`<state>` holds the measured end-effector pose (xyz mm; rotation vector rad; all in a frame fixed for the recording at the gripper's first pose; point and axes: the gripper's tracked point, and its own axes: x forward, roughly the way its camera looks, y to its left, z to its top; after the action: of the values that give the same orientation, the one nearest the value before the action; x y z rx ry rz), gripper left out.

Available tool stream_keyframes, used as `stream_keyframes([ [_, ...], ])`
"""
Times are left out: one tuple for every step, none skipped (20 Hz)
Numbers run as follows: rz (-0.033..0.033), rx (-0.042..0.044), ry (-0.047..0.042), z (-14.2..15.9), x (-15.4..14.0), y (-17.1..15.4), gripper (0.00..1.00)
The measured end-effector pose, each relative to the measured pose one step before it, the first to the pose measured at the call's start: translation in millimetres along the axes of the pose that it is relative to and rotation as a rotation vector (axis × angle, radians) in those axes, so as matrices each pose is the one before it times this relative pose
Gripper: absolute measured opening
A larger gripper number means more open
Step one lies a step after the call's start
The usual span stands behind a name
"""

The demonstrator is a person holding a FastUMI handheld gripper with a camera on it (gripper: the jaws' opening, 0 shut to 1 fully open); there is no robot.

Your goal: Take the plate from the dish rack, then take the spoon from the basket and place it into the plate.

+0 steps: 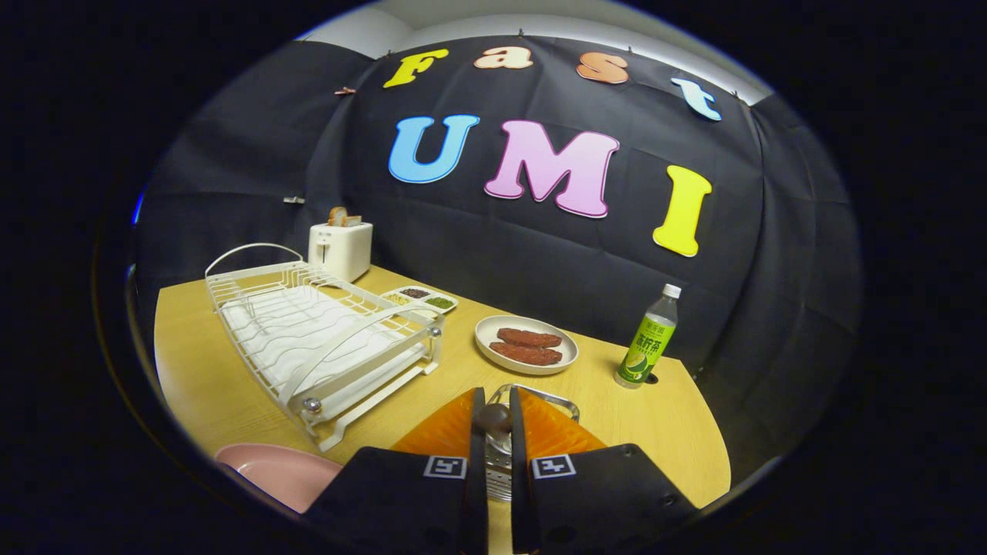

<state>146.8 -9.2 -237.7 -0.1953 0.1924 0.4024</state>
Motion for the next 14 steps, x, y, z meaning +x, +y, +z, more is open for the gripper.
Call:
stream_keyframes([
  [-0.00121,0.01562,0.01328,0.81,0.24,-2.15,0.16],
  [0.00036,0.01535,0.00695,2.51,0.13,-4.41,0.15],
  [0.00164,0.01674,0.00802,1.87,1.63,-3.2,0.15],
  [0.00793,0.01947,0.00755,1.5,-1.06,-1.48,0.14],
  [0.00525,0.01717,0.00461,3.15,-0.73,-2.76,0.14],
  [0.00153,0.0146,0.00007,4.47,-1.29,-2.46,0.12],
  [0.00274,0.00858,-0.0024,5.0,-1.67,-2.98,0.12],
  [-0.00055,0.00571,-0.00407,6.19,-0.54,-3.54,0.12],
  [-0.00392,0.00566,-0.0031,5.95,-0.86,-3.65,0.12],
  [-0.00992,0.00624,-0.00005,6.1,-1.06,-4.4,0.12],
  [-0.0028,0.00737,0.00237,4.99,-2.16,-2.1,0.12],
  [0.00484,0.01085,-0.00769,8.13,-1.8,-0.58,0.12],
  [0.00502,0.00734,-0.00944,8.49,-2.72,-0.06,0.12],
  [0.00823,-0.00204,-0.00569,8.05,-2.79,0.21,0.12],
])
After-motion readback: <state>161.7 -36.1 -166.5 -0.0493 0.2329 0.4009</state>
